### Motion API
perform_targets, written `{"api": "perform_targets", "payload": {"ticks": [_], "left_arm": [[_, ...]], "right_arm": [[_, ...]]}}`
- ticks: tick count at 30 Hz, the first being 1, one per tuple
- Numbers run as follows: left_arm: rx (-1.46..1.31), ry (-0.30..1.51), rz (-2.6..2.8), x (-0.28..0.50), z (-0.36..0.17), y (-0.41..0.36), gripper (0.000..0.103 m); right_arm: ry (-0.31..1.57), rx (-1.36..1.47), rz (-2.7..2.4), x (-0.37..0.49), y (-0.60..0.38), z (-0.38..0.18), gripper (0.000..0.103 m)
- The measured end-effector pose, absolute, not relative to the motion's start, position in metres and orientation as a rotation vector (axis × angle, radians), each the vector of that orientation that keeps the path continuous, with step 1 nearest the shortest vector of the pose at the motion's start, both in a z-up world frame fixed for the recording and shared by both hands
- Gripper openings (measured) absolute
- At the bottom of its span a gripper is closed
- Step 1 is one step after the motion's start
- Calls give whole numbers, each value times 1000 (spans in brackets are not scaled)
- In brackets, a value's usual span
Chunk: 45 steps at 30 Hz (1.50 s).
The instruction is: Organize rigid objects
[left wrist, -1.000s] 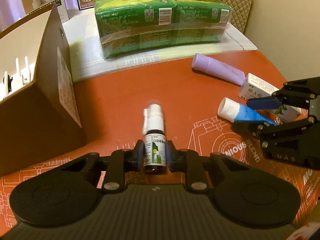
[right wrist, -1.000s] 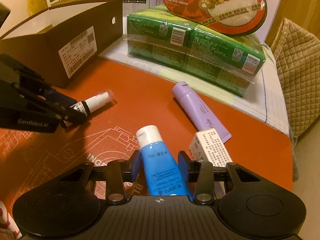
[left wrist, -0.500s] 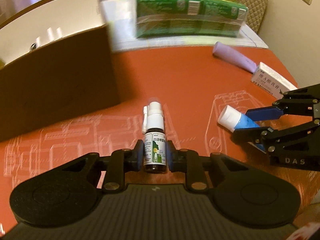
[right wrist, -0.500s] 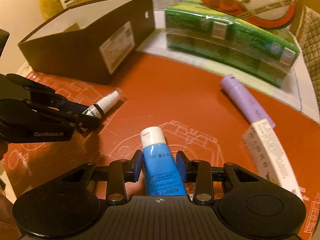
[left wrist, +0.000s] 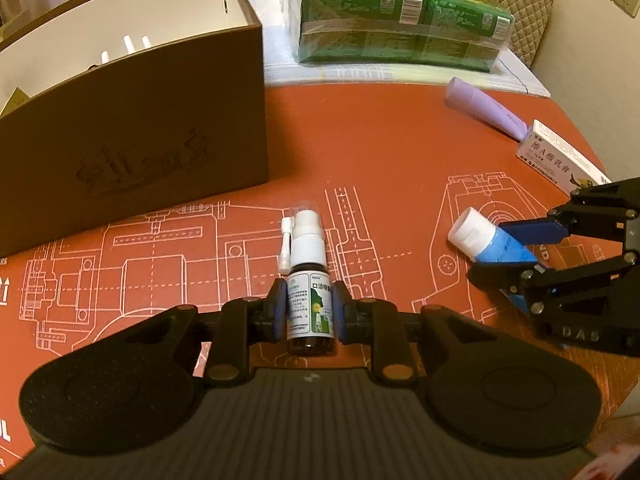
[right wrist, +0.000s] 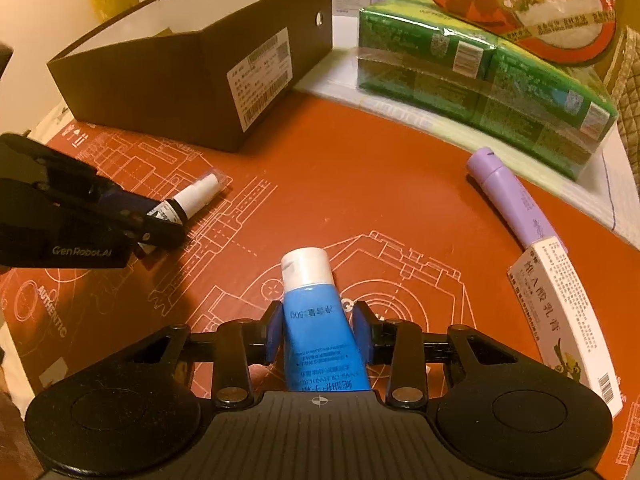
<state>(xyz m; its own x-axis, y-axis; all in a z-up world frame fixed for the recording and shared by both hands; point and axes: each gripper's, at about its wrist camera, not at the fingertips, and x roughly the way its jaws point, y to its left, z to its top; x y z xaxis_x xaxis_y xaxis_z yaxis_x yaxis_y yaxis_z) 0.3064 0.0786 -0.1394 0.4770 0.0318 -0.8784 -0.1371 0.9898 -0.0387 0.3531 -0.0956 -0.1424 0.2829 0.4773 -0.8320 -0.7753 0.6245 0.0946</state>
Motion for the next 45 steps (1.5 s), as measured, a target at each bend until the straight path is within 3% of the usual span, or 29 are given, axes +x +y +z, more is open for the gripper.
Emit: {"api": "perform_targets", "payload": {"ticks": [30, 45], "left_arm": [[-101, 1071, 108, 295, -135, 75, 19], [-136, 1029, 121, 272, -112, 85, 19]], "right_arm": [[941, -363, 832, 348, -95, -143, 31], [993, -226, 829, 345, -101, -135, 30]]}}
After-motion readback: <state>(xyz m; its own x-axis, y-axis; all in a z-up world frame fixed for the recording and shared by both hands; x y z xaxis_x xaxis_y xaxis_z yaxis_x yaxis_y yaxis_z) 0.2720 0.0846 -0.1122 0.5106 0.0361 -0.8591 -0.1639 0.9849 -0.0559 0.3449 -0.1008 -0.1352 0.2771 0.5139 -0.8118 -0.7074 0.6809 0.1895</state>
